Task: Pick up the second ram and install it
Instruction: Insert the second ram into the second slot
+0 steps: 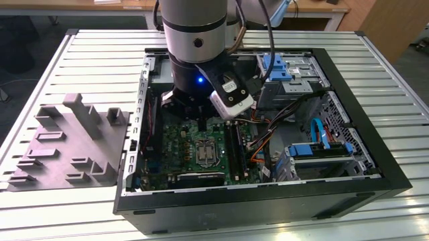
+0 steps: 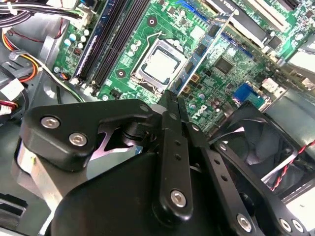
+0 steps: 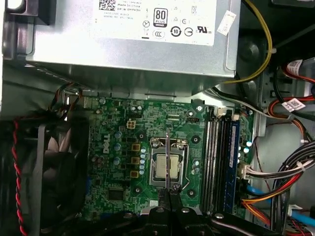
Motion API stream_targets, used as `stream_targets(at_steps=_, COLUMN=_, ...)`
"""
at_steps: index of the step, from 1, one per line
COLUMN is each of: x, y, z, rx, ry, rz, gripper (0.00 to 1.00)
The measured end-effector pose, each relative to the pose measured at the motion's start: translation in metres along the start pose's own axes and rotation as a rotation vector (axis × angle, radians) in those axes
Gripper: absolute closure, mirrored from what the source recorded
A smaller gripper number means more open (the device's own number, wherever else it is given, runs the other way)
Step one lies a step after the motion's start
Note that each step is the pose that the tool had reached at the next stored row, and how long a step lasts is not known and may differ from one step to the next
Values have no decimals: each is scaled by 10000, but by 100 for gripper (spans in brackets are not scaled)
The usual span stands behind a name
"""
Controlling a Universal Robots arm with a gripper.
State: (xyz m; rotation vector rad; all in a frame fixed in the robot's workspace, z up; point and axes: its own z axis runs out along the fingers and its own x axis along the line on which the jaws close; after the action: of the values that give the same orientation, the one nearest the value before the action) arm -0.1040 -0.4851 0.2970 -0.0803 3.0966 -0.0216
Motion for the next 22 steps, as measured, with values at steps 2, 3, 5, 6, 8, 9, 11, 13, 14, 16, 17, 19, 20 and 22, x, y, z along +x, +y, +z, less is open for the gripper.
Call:
stream_targets(at_steps=2, x=0, y=0, z=0, rx=0, ry=0, rz=0, gripper=88)
stream_targets(at_steps=3, x=-50, y=-2, z=6, rx=0, ry=1, rz=0, gripper=88)
stream_targets(at_steps=5, x=-86, y=-4, z=10, rx=-1, ry=0, rz=1, gripper=88)
stream_targets(at_steps=6, x=-107, y=-5, z=12, rx=-1, ry=0, rz=1, gripper=88)
stream_targets(at_steps=8, x=-143, y=-7, z=14, rx=-1, ry=0, rz=0, gripper=88)
stream_targets(at_steps=9, x=-160, y=-8, z=16, rx=-1, ry=0, rz=0, gripper=88)
stream_targets(at_steps=11, x=-186, y=-9, z=18, rx=-1, ry=0, rz=0, gripper=88)
stream_targets(at_steps=13, x=-212, y=-10, z=19, rx=0, ry=0, rz=0, gripper=88)
stream_targets(at_steps=14, x=-227, y=-11, z=20, rx=0, ry=0, rz=1, gripper=88)
stream_targets(at_steps=16, x=-261, y=-13, z=21, rx=0, ry=1, rz=1, gripper=88)
stream_targets(at_steps=17, x=-280, y=-14, z=23, rx=0, ry=1, rz=0, gripper=88)
stream_targets(at_steps=19, x=-320, y=-16, z=25, rx=0, ry=1, rz=0, gripper=88)
stream_targets(at_steps=20, x=-343, y=-17, z=27, rx=0, ry=1, rz=0, gripper=88)
stream_targets(at_steps=22, x=-385, y=-19, z=29, rx=0, ry=3, rz=0, gripper=88)
